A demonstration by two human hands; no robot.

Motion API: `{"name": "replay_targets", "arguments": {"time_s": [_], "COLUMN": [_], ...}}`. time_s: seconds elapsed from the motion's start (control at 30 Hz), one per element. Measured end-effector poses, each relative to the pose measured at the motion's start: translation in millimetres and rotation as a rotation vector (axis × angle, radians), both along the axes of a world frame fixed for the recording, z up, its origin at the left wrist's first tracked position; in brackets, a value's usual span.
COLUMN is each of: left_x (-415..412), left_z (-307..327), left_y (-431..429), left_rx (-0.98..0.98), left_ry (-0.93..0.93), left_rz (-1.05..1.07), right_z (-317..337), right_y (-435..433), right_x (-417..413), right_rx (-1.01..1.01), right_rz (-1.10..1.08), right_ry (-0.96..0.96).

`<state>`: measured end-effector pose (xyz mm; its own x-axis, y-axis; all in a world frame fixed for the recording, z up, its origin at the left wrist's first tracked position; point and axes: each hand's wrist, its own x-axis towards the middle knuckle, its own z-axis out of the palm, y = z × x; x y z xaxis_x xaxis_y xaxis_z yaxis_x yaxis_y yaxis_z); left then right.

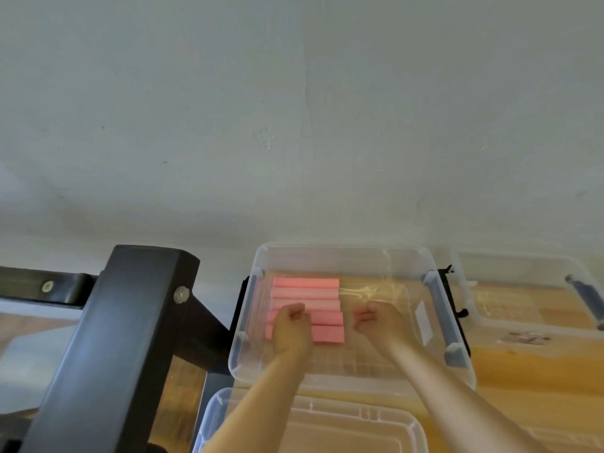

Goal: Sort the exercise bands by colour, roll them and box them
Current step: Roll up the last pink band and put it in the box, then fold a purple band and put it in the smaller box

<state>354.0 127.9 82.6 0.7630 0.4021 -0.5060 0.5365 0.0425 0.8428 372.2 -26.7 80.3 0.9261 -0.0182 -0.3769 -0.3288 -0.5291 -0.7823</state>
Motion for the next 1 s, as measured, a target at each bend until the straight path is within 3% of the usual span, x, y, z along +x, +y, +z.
{"name": "replay_targets", "arguments": {"time_s": [0.13, 0.37, 0.73, 1.0], "left_x": [-21, -72, -170, -236], "left_z": [25, 47, 31, -4], "left_y": [-31, -89, -166, -193], "left_rx": [0.207, 0.303, 0.165, 0.065], "left_ry": [-0.245, -0.360, -0.115, 0.138], "left_rz": [-0.163, -0.157, -0.120, -0.166], "right_z": [20, 55, 51, 27], "right_y": [-15, -68, -132, -169], "right_x": [-12, -40, -116, -164], "right_rx": [0.083, 0.164, 0.078, -0.144], "right_rz": [0.097, 0.225, 0.458, 0.716], "right_ry": [-0.120, -0.085, 0.171, 0.289]}}
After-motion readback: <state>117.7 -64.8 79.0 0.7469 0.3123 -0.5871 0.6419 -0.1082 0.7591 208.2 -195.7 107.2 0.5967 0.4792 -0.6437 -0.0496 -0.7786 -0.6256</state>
